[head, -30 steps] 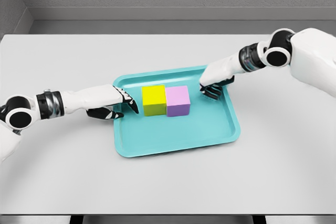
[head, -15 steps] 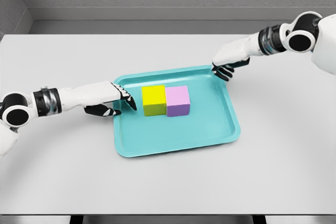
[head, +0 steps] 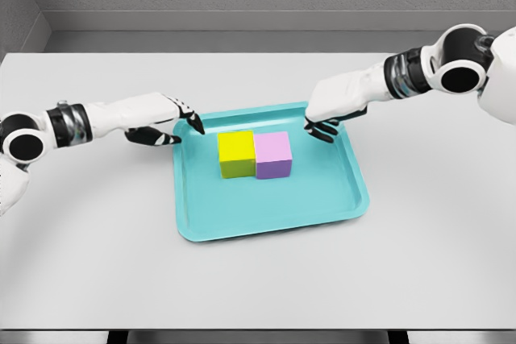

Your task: Push two cubes

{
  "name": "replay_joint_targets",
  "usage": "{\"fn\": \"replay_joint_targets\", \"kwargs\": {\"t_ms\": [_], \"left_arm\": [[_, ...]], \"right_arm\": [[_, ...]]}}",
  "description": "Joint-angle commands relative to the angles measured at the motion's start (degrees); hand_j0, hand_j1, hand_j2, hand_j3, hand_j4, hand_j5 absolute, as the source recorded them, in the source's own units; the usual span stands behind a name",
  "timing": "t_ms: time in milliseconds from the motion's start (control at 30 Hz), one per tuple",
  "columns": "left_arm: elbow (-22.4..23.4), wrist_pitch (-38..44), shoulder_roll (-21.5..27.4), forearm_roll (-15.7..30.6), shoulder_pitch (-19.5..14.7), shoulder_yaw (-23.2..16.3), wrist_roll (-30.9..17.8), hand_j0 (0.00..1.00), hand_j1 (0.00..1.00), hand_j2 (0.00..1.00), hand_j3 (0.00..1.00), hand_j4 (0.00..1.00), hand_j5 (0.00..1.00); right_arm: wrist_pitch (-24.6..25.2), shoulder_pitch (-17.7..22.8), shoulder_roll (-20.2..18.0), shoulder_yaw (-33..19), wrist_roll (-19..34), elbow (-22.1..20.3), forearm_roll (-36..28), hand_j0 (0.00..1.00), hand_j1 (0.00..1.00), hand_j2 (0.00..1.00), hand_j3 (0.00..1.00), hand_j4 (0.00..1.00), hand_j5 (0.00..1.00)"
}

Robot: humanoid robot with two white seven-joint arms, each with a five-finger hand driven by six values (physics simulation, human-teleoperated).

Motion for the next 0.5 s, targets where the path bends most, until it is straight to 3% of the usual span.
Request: {"fn": "replay_joint_targets", "kwargs": {"t_ms": [0,100,200,467], "left_arm": [[1.6,0.13,-1.33,0.05,-0.09,-0.14,0.02,0.61,0.61,0.61,0.61,0.61,0.61],[1.95,0.13,-2.91,-0.56,-0.18,-0.14,0.02,0.61,0.61,0.61,0.61,0.61,0.61],[4.85,0.13,-3.88,-0.74,-2.37,-0.14,0.02,0.61,0.61,0.61,0.61,0.61,0.61],[4.06,0.13,-4.67,-0.65,-2.37,-1.9,0.02,0.61,0.61,0.61,0.61,0.61,0.61]], "right_arm": [[0.12,0.09,-0.22,0.14,-0.01,-0.53,-0.22,0.15,0.15,0.15,0.15,0.15,0.15],[0.12,0.09,-0.4,0.22,-0.01,0.26,-0.22,0.15,0.15,0.15,0.15,0.15,0.15],[0.12,0.09,-0.4,0.4,-0.01,-0.27,-0.22,0.16,0.16,0.16,0.16,0.16,0.16],[0.12,0.44,-0.49,0.75,-0.01,0.34,-0.31,0.16,0.16,0.16,0.16,0.16,0.16]]}}
